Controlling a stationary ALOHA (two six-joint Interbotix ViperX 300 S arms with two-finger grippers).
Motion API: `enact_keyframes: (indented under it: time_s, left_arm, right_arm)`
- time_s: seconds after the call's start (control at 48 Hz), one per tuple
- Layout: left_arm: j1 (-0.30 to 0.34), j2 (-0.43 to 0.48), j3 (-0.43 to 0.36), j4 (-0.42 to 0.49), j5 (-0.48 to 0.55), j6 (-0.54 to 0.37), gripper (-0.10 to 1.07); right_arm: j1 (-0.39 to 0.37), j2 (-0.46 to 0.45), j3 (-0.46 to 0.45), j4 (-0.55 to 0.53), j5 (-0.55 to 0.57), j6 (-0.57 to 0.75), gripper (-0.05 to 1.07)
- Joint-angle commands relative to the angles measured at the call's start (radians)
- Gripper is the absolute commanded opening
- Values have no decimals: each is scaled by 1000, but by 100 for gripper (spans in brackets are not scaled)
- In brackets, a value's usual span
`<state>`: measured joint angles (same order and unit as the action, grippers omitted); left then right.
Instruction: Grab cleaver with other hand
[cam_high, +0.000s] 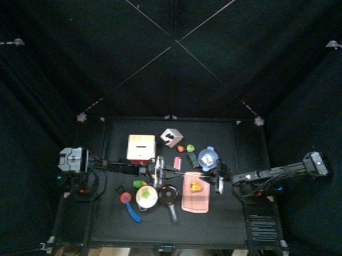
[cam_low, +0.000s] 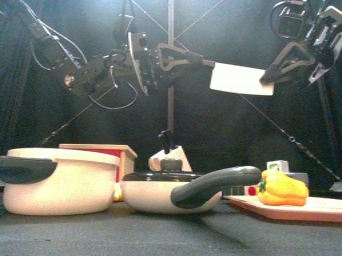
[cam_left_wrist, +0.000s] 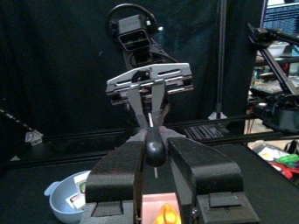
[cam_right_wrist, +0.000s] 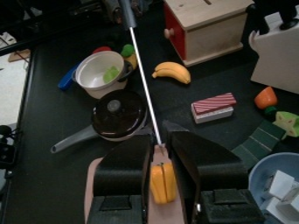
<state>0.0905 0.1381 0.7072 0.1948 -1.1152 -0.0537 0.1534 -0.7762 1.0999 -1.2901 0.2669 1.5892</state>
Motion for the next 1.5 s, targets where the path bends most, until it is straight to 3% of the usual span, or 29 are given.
enact_keyframes:
  time_s: [0.0, 0.146, 0.375, 0.688, 1.0, 1.188, 1.479]
  left_arm:
    - [0, -20, -21, -2, -11, 2, 59]
    - [0, -15, -20, -2, -11, 2, 59]
    - [2, 0, -25, -3, -2, -8, 59]
    - [-17, 31, -37, -26, 69, -15, 59]
    - [-35, 43, -31, -32, 78, -34, 59]
    - [-31, 49, -26, 17, 80, -49, 59]
    - [-31, 72, -32, 11, 106, -63, 59]
  right_arm:
    - [2, -2, -14, 0, 0, -2, 59]
    - [3, -5, -14, 5, 2, -2, 56]
    - [21, -9, -9, 29, 9, -2, 37]
    - [28, -11, -8, 31, 100, -14, 38]
    - [38, -5, -14, 166, 114, -206, 37]
    - [35, -2, -12, 236, 121, -348, 37]
    - [32, 2, -20, 285, 121, -403, 37]
